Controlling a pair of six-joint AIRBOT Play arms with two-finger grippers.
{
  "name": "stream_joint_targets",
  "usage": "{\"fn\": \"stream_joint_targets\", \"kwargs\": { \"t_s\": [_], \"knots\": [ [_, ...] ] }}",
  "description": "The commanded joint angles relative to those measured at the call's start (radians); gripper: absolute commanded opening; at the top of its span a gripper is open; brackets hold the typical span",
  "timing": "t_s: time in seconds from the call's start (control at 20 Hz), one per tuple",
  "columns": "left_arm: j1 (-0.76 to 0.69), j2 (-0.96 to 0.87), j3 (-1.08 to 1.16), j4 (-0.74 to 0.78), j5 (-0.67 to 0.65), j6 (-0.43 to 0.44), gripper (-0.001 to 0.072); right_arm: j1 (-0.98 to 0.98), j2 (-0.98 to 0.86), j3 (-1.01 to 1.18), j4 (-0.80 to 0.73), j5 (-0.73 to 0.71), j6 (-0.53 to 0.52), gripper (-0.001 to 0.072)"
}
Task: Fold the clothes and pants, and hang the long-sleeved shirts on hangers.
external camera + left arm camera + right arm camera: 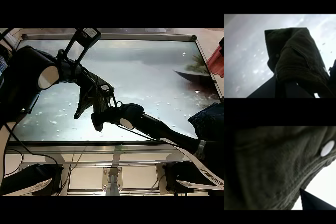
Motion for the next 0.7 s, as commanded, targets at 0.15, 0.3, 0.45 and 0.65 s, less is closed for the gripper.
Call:
{"fn": "stream_joint_targets", "kwargs": {
  "t_s": [0.15,0.3,0.45,0.65],
  "knots": [
    [0.003,0.0,0.0,0.009,0.0,0.0,0.0068,0.016,-0.076,0.001,0.012,0.071,0.054,0.0146],
    [0.003,0.001,0.0,0.099,-0.001,-0.015,0.0068,0.016,-0.046,0.001,0.005,0.102,0.045,0.002],
    [0.003,0.011,0.0,0.195,-0.045,-0.037,0.0068,0.014,0.062,0.001,-0.032,0.295,-0.076,0.002],
    [0.003,0.024,0.0,0.203,-0.166,-0.022,0.0076,0.014,0.307,0.027,-0.053,0.526,-0.366,0.0019]
  ]
}}
